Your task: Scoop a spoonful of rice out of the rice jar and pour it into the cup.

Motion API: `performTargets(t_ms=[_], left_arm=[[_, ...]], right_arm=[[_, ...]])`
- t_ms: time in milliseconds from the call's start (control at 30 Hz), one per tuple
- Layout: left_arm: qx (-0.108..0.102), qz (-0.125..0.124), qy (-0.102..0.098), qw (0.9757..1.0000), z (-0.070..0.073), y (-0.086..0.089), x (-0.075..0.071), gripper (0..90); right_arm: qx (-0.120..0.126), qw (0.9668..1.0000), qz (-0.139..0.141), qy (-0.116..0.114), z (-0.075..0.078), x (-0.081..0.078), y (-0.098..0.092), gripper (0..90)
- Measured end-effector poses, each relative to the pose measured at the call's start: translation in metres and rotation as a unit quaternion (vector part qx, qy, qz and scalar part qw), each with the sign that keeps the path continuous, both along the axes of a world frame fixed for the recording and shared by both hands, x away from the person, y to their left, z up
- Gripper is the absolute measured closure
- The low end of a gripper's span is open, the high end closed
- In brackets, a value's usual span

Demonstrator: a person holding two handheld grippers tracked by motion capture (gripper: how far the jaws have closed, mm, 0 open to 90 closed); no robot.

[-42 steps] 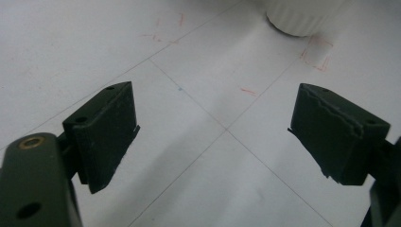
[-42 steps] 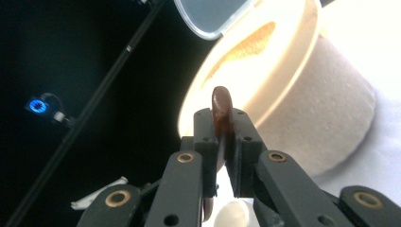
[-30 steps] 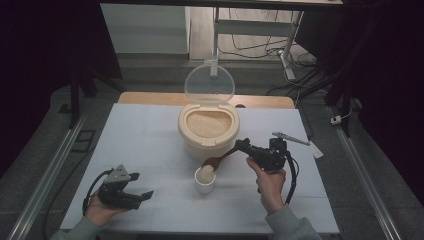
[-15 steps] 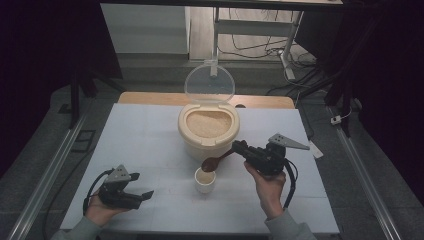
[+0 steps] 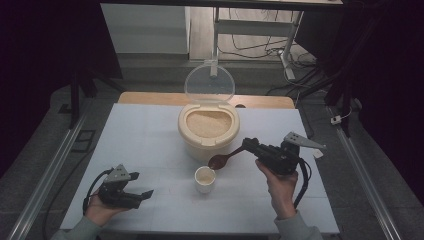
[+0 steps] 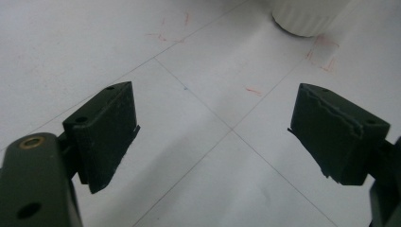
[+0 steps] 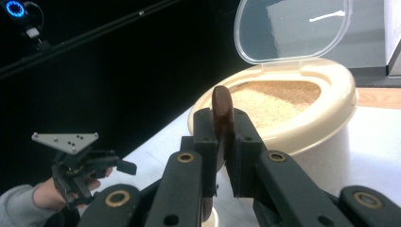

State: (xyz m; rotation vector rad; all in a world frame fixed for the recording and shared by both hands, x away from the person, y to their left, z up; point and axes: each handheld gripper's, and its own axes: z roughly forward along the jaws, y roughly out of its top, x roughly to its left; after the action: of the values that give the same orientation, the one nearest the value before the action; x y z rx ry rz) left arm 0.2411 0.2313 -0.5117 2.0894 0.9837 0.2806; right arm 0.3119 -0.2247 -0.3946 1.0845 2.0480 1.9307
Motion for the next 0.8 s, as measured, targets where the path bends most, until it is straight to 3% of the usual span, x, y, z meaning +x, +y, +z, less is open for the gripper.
performTargets(t_ms=[200, 367, 500, 800], left_arm=[[0.001, 0.000, 0.000, 1.0000, 0.000, 0.000, 0.000, 15.3], [0.000, 0.001, 0.000, 1.0000, -0.001, 0.001, 0.000, 15.2], [0.001, 0.001, 0.000, 1.0000, -0.001, 0.001, -0.001, 15.3], [0.000, 0.003, -0.001, 1.0000, -0.001, 0.002, -0.001, 15.2]], right_arm=[[-0.029, 0.9996, 0.000, -0.006, 0.006, 0.001, -0.014, 83.7], [-0.081, 0.9967, 0.003, -0.011, 0.012, 0.000, -0.020, 83.6], [-0.110, 0.9934, 0.031, 0.005, 0.012, 0.001, -0.020, 83.6], [-0.136, 0.9878, 0.068, 0.035, 0.008, 0.003, -0.013, 83.6]])
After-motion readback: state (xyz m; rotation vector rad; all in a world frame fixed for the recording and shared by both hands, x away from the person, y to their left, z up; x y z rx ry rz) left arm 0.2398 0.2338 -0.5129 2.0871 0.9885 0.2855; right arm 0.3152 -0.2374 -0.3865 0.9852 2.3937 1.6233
